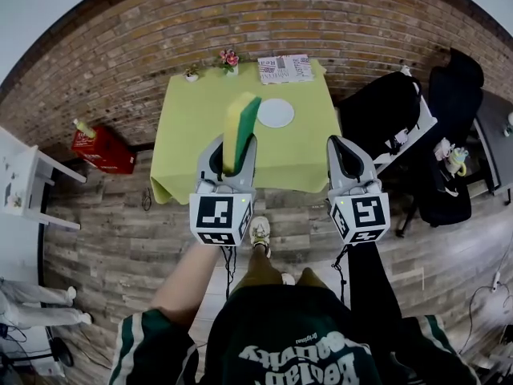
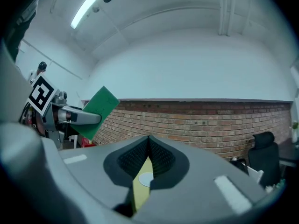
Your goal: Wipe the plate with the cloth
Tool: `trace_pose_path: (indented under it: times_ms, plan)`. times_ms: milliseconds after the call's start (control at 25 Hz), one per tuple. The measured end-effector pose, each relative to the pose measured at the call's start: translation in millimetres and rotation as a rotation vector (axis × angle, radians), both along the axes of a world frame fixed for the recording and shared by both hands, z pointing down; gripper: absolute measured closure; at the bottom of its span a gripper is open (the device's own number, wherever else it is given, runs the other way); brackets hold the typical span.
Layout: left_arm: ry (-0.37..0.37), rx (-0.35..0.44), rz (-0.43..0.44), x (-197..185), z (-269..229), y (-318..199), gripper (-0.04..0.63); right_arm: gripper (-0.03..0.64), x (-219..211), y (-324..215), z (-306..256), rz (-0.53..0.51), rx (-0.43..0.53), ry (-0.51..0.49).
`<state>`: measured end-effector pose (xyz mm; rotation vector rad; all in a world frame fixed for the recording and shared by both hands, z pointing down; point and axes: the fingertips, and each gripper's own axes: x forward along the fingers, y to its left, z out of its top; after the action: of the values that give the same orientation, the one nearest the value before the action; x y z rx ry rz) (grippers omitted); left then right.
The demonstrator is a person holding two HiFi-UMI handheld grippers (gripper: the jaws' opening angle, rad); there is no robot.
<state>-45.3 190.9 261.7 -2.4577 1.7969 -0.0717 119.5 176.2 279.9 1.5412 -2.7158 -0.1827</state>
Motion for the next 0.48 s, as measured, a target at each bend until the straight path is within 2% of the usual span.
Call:
trace_pose_path:
  times_ms: [360, 480]
  plan:
    - [-0.08, -0.005, -0.012, -9.5, 11.1, -62.3, 0.462, 0.603, -8.8, -58.3, 11.9, 0.028, -0.025, 0.007]
    - [-0.076, -0.011, 0.004, -15.5, 14.0, -87.0, 0.46, 0.603, -15.2, -84.8, 13.4, 0.04, -0.029, 0.009]
